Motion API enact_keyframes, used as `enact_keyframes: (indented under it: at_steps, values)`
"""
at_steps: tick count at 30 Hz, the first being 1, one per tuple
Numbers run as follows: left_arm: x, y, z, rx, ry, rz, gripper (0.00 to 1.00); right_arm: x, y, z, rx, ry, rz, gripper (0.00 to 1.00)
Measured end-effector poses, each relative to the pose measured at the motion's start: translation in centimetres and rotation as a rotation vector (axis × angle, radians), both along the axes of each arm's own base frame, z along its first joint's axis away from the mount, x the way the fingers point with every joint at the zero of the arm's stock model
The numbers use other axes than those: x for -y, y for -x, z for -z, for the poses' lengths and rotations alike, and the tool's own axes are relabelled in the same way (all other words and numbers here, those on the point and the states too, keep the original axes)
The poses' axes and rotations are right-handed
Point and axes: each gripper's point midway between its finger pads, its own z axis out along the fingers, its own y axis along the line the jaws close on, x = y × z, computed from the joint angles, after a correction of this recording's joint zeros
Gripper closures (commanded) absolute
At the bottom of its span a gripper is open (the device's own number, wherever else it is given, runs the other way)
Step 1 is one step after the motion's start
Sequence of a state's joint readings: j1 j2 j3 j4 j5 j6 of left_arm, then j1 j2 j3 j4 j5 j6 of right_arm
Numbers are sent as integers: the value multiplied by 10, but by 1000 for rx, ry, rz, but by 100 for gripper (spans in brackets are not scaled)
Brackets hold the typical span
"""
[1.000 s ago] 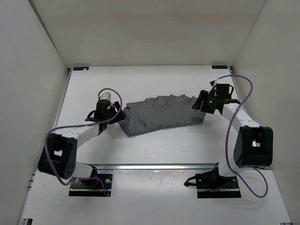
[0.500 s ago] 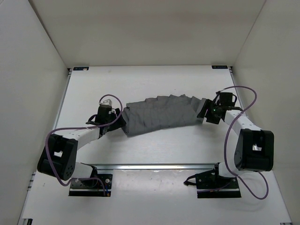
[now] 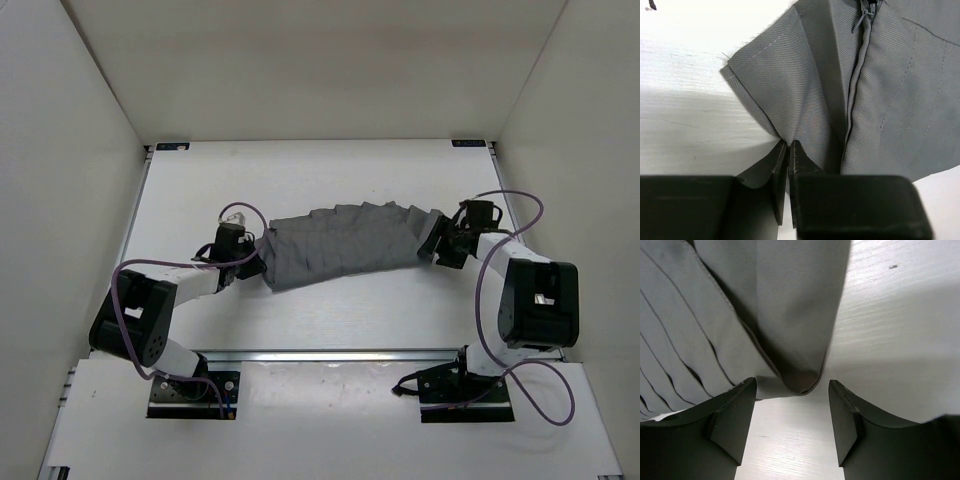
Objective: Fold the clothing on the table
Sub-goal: Fold the skirt
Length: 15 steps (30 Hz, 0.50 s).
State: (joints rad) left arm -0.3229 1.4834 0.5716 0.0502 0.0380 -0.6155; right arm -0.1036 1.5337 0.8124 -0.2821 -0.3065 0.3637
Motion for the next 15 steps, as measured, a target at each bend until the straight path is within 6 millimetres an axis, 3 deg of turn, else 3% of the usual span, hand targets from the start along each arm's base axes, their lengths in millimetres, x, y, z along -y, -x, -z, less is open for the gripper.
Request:
enact_keyframes:
  at_steps: [4, 7, 9, 11, 15]
  values:
    - [0, -1, 0, 1, 9, 0, 81, 1, -4, 9, -14, -38, 13, 46]
    - [0, -1, -1, -1, 12, 0, 78, 0, -9, 10, -1, -67, 18, 58]
    - [-1, -1, -1, -1, 15, -1, 73, -2, -10, 12, -3, -76, 16, 71]
    - [-1, -2, -2, 0, 24, 3, 65, -5, -10, 15, -16, -100, 11, 71]
    - [0, -4, -4, 6, 34, 8, 57, -12, -16, 15, -18, -140, -16, 81]
